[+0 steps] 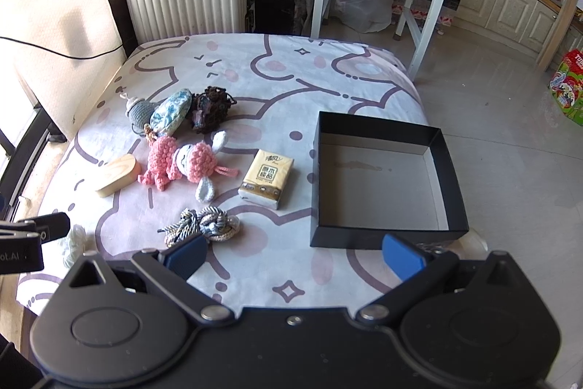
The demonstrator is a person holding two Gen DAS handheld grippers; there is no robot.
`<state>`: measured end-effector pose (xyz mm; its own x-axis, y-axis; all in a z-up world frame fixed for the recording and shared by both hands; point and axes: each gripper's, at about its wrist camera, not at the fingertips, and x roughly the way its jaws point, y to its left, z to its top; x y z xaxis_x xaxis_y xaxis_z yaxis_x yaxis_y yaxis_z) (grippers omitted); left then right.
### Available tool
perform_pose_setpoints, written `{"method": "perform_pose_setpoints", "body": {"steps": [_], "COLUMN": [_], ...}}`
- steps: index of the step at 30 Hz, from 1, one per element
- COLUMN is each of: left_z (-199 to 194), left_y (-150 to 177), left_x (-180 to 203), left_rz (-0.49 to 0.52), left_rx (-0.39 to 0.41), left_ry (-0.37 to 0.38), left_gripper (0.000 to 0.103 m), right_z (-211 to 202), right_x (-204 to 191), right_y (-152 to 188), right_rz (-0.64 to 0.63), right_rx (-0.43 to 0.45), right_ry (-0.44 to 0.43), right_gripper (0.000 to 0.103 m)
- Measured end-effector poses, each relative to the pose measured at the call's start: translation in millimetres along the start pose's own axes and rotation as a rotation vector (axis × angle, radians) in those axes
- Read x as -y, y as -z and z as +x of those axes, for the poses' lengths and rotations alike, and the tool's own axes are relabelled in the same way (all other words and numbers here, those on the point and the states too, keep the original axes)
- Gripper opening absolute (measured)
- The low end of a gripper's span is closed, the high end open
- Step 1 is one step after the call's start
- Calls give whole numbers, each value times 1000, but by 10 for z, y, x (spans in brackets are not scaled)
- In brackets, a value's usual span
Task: Organize objects
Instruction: 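Grasp the white yarn ball with the left tool while the right tool grasps the braided rope keychain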
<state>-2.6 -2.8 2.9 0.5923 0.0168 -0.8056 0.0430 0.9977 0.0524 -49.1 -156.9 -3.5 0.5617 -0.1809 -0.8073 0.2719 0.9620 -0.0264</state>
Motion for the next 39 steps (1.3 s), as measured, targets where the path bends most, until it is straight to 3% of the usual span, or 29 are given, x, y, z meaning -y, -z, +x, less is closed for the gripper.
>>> {"method": "perform_pose_setpoints", "body": {"steps": [15,23,26,30,39], "left_z": [-301,-193,-45,219,780], "left_y": [-440,-652,-653,-564,-223], "left_x": [-357,-593,-683,-765,-985], "left_rz": [-4,4,-13,-13,-62], "left_rx": [154,182,160,100,-79], "left_ry": [-95,-125,-115,-86,-53], "left_gripper": [103,103,103,103,101], "right_z": [-242,-58,115,403,1049], "right_x": [-252,-589,-651,-683,-577], "right_y": [-599,-823,-824,-764,-544], "right_rz": [-43,-125,-123,-106,-34], "right_rx": [150,159,162,105,-98], "right_ry": [-36,-67,-92,-119,-200], "right_gripper": [103,103,103,102,92]}}
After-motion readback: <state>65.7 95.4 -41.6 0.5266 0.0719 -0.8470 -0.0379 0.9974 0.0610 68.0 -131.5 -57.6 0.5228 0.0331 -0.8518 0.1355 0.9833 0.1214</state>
